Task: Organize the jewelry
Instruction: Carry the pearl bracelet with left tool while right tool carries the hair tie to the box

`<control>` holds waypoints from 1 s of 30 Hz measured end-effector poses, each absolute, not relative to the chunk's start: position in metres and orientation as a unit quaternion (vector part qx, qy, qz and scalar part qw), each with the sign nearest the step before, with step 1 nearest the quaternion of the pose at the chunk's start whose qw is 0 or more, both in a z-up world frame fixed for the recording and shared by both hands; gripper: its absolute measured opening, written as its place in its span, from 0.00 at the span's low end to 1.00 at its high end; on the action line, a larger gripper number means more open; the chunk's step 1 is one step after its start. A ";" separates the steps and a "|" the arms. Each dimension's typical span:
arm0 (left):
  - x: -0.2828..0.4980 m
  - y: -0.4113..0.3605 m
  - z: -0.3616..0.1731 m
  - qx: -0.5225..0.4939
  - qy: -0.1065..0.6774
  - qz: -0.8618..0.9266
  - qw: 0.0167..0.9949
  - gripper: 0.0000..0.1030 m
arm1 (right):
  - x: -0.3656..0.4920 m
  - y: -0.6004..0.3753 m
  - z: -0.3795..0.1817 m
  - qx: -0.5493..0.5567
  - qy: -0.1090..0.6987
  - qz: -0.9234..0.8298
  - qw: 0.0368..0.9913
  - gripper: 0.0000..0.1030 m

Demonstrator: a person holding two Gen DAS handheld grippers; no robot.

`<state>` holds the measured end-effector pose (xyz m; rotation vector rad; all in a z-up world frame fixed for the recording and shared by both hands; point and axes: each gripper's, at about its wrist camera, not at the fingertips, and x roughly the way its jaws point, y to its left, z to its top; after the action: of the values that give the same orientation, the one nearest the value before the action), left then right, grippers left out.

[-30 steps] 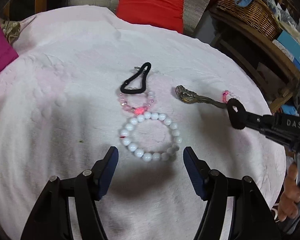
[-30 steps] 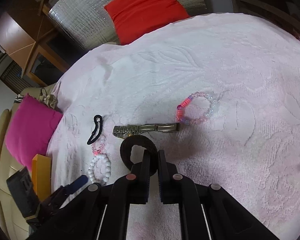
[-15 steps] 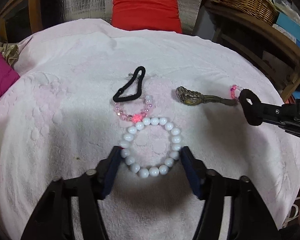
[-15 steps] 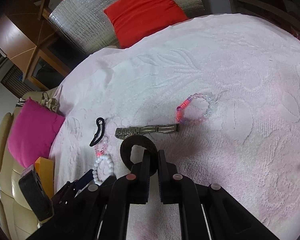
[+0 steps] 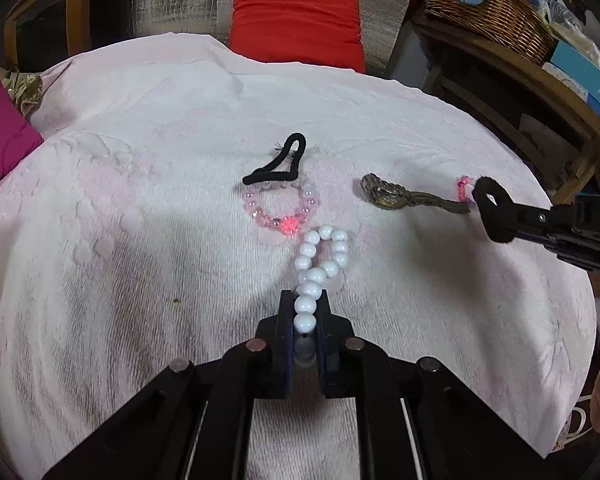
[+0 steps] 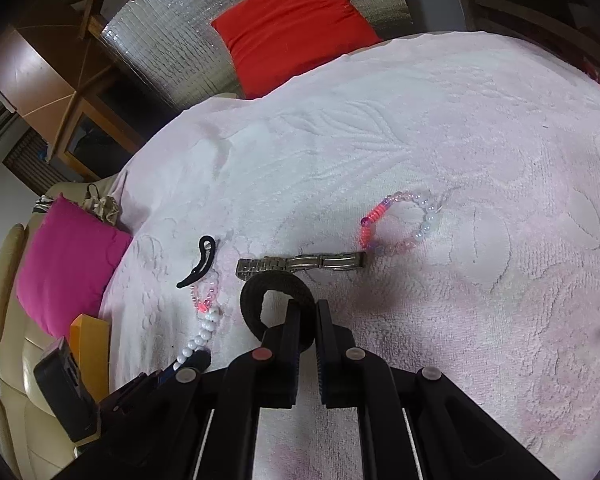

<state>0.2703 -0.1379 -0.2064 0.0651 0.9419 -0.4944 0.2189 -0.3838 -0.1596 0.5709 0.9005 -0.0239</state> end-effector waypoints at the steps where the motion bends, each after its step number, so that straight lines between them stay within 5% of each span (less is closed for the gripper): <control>1: 0.269 -0.137 -0.206 0.030 0.449 -0.236 0.861 0.09 | 0.219 -0.383 -0.160 0.272 0.429 -0.012 0.861 0.08; 22: 0.214 -0.080 -0.158 0.028 0.388 -0.185 0.903 0.09 | 0.218 -0.331 -0.153 0.246 0.425 0.043 0.870 0.08; 30: 0.174 -0.031 -0.103 0.003 0.330 -0.143 0.933 0.09 | 0.213 -0.288 -0.140 0.231 0.406 0.103 0.878 0.08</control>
<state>0.1744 -0.0306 -0.1026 0.0064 0.6759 -0.2935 0.2134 -0.2875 -0.1401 0.4816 0.8466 0.2158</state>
